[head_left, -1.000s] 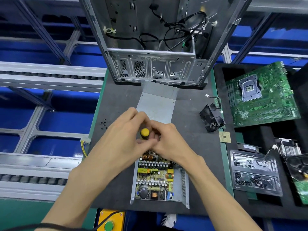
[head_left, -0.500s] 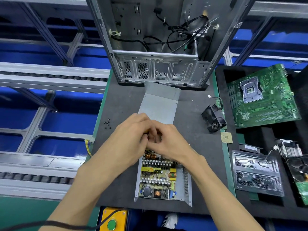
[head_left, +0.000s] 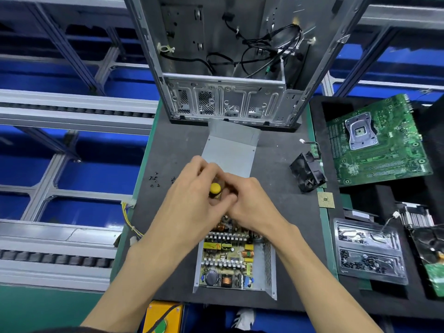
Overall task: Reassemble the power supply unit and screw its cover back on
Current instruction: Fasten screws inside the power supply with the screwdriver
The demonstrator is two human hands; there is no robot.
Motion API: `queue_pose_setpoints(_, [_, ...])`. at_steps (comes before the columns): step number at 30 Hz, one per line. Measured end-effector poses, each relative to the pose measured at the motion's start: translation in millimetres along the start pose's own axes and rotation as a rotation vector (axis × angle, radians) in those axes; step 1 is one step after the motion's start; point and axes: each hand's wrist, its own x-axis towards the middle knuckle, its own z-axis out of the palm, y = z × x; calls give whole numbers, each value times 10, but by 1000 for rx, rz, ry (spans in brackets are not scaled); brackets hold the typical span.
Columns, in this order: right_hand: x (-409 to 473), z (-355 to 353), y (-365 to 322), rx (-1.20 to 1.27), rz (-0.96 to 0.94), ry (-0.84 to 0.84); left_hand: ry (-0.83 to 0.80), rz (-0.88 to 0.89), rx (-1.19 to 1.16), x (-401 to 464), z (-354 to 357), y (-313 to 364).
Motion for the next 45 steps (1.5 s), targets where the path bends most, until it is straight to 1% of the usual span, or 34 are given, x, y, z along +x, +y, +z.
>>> queue_pose_setpoints(2, [6,1,-29,-30,-21,6,45,-24,14,27,14,-31])
queue_pose_setpoints(6, [-16,8,-42,4,-76,-13,-16,104,46,16,-25,-64])
queue_pose_setpoints(9, [-20,14,-29,-17,-84,-27,-38,155,59,-3,-41,-97])
queue_pose_setpoints(10, [-15,21,-13,-25,-71,-24,-23,162,30,-3,-53,-123])
queue_pose_setpoints(12, [3,31,19,-5,-23,-5,42,134,-110,-4,-76,-207])
queue_pose_setpoints(14, [23,31,38,-11,-7,-15,144,18,-229,-8,-89,-351])
queue_pose_setpoints(16, [33,23,9,-82,-28,-26,245,-192,-266,-12,-74,-601])
queue_pose_setpoints(17, [35,17,-10,-106,-37,-15,266,-298,-243,-15,-57,-753])
queue_pose_setpoints(19, [44,-12,-72,-93,-59,38,255,-458,-151,-39,-11,-1044])
queue_pose_setpoints(22, [78,-73,-211,66,-96,147,225,-573,-84,-88,76,-1368])
queue_pose_setpoints(26, [121,-115,-368,295,-43,264,205,-576,-29,-59,179,-1567])
queue_pose_setpoints(29, [105,-102,-377,426,60,269,183,-542,6,10,245,-1642])
queue_pose_setpoints(33, [73,-56,-345,473,148,261,177,-496,67,85,281,-1696])
queue_pose_setpoints(39, [71,-1,-318,473,195,277,163,-480,93,105,297,-1713])
queue_pose_setpoints(41, [74,10,-314,493,206,280,192,-487,25,89,276,-1695])
queue_pose_setpoints(42, [76,13,-310,501,211,284,220,-502,-56,79,255,-1674])
queue_pose_setpoints(43, [77,14,-304,505,217,290,249,-526,-173,72,229,-1651])
queue_pose_setpoints(45, [73,15,-291,518,228,301,277,-594,-519,76,156,-1601])
